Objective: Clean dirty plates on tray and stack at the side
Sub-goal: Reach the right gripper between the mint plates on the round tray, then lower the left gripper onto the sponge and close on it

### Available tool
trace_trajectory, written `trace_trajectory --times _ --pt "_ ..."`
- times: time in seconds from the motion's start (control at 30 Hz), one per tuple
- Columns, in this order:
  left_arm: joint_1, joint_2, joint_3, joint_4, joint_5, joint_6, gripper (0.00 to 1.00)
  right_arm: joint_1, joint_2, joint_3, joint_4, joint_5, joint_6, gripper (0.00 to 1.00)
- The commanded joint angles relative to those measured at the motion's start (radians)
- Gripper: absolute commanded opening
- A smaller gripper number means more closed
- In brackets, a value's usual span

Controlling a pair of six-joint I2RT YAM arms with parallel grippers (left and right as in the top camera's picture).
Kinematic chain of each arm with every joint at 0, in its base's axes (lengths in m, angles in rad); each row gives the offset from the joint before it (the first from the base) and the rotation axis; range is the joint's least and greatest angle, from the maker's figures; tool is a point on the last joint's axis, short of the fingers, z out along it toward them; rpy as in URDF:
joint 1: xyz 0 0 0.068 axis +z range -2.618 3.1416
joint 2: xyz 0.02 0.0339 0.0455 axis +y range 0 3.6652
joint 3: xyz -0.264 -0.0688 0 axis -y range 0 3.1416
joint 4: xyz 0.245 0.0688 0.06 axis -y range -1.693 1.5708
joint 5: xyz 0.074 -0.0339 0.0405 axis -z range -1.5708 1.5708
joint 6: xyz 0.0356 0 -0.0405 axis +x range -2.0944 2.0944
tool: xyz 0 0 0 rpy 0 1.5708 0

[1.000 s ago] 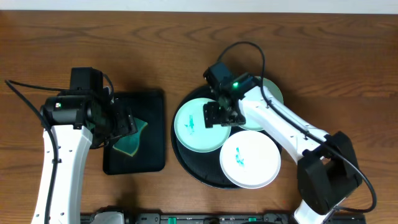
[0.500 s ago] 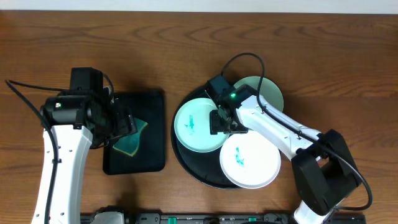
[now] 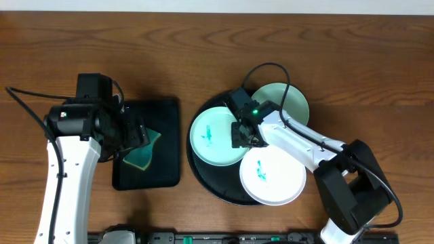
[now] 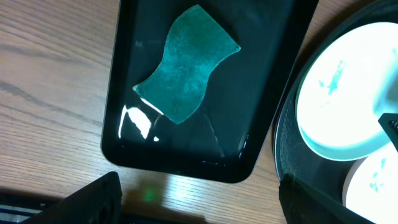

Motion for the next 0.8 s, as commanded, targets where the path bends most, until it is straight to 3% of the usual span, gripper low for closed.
trace_trajectory --times 0.0,0.13,0.33,0.53,0.77 --pt "0.003 0.001 0.019 0.000 -0.002 0.010 0.82 -0.007 -0.002 -0.016 0.036 0.021 0.013 0.40" --pt "0.003 0.001 0.019 -0.001 -0.002 0.010 0.82 -0.006 0.009 -0.028 0.071 0.020 0.014 0.28" --pt "0.003 0.001 0.019 0.000 -0.002 0.010 0.82 -0.005 0.059 -0.033 0.092 0.020 0.014 0.21" --pt "0.003 0.001 0.019 0.000 -0.002 0.010 0.82 -0.003 0.084 -0.033 0.094 0.021 0.014 0.02" --pt "0.003 0.001 0.019 0.000 -0.002 0.010 0.79 -0.003 0.084 -0.032 0.092 0.023 0.012 0.01"
